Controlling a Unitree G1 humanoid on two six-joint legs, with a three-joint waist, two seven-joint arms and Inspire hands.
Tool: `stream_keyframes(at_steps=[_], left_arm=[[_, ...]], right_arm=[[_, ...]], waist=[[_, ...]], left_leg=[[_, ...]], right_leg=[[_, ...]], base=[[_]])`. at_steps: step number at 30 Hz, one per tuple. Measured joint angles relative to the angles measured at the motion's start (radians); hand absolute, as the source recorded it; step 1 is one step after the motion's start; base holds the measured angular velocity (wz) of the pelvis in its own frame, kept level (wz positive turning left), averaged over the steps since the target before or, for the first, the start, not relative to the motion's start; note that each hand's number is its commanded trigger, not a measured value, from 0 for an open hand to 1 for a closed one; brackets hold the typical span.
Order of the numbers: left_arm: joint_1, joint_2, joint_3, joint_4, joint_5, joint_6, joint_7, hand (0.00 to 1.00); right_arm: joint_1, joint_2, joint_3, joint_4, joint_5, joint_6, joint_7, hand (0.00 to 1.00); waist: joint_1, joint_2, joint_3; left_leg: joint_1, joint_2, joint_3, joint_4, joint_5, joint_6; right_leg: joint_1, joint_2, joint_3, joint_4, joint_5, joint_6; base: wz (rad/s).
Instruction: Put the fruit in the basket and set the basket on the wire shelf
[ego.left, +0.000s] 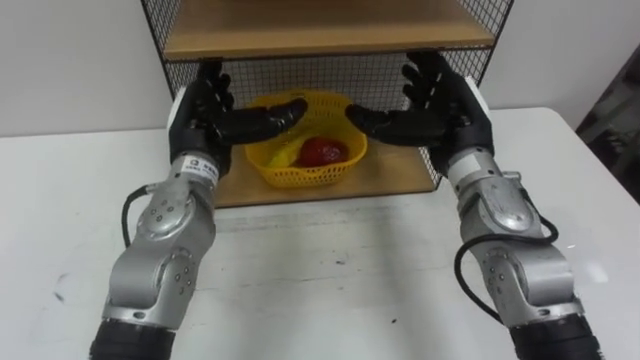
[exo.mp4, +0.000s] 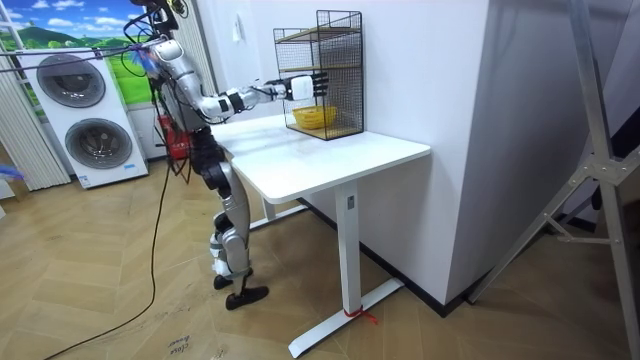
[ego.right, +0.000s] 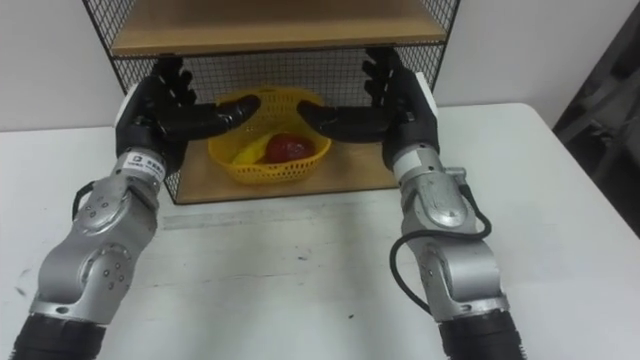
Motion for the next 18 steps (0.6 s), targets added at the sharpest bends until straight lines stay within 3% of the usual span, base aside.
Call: stream_keyframes(at_steps=[8,12,15,18], left_arm=[[0.163,0.006,-0.001,-0.056,-0.037,-0.002,-0.085,0.0],[0.234,0.019,-0.002,-0.107,-0.038,-0.003,-0.125,0.0],[0.258,0.025,-0.003,-0.146,-0.025,-0.021,-0.154,0.0],[0.302,0.055,-0.008,-0.194,-0.012,-0.053,-0.177,0.0]], right_arm=[[0.164,-0.002,-0.012,-0.107,-0.003,0.0,0.033,0.0],[0.19,-0.001,-0.02,-0.15,-0.031,0.0,0.057,0.0],[0.207,0.0,-0.024,-0.213,-0.041,-0.011,0.077,0.0],[0.216,-0.002,-0.027,-0.222,-0.04,-0.046,0.096,0.0]], waist=[[0.007,-0.007,0.0007],[0.004,-0.01,0.0006],[0.004,-0.01,0.0004],[0.001,-0.01,0.0004]], left_leg=[[-0.007,0.0,-0.002,-0.008,0.0,0.0],[-0.014,0.0,-0.003,-0.013,0.0,0.0],[-0.017,0.0,-0.007,-0.013,0.0,0.0],[-0.02,-0.001,-0.016,-0.013,0.0,0.0]], right_leg=[[-0.008,0.001,-0.004,-0.005,0.0,0.0],[-0.01,0.001,-0.004,-0.008,0.0,0.0],[-0.009,0.001,-0.008,-0.015,0.0,0.0],[-0.009,0.001,-0.013,-0.017,0.0,0.0]], base=[[0.0],[0.0],[0.01],[0.05]])
